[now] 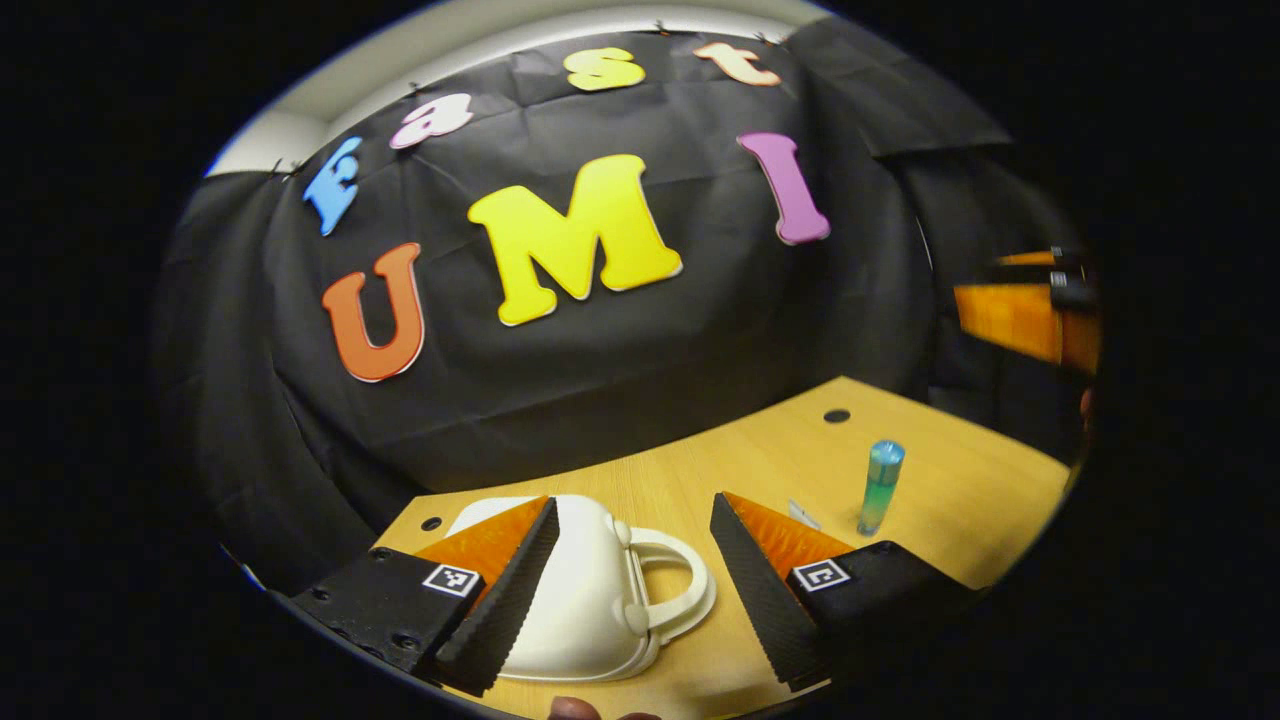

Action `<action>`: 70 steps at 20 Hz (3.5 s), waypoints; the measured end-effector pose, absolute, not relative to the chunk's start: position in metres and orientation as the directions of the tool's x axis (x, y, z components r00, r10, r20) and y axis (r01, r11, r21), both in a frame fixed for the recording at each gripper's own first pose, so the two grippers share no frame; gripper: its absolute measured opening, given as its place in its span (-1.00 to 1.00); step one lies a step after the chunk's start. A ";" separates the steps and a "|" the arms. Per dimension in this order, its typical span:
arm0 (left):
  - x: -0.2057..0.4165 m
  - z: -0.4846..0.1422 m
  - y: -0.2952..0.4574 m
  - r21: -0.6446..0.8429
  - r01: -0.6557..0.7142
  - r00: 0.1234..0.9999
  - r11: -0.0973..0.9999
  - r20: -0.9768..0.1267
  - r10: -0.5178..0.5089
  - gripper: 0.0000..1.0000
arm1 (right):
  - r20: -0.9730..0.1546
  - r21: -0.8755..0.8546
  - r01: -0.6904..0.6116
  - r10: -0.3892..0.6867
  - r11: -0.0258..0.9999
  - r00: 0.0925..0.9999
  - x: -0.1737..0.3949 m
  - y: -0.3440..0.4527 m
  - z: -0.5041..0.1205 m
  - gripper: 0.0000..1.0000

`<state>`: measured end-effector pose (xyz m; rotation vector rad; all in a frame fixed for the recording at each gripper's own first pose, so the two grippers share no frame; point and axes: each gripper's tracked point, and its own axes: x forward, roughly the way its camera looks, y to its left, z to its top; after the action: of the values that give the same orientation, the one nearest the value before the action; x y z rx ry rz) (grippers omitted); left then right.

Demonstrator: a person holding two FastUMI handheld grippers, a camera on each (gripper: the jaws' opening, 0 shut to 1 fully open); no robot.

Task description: First open the suitcase, pack the skin care products into it, and then close the suitcase.

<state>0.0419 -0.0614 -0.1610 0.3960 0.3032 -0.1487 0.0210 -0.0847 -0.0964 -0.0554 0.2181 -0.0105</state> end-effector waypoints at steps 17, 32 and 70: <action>0.068 -0.303 -0.053 0.751 0.455 0.828 0.479 -0.554 0.083 0.47 | -0.215 -0.070 0.023 -0.038 0.997 0.976 0.000 -0.132 -0.105 0.64; 0.068 -0.207 -0.042 0.594 0.432 0.856 0.679 -0.508 -0.100 -0.93 | -0.158 -0.163 0.118 -0.144 0.980 0.977 -0.028 -0.073 -0.070 0.63; 0.087 -0.220 0.362 -0.041 -0.201 0.907 0.979 -0.384 0.170 0.96 | -0.219 -0.217 0.026 -0.074 0.976 0.973 -0.001 0.041 -0.058 0.63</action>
<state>0.0873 0.3616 -0.2204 -0.0806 0.3894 0.1917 -0.0011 0.0412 -0.0579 -0.2150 0.2287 -0.0509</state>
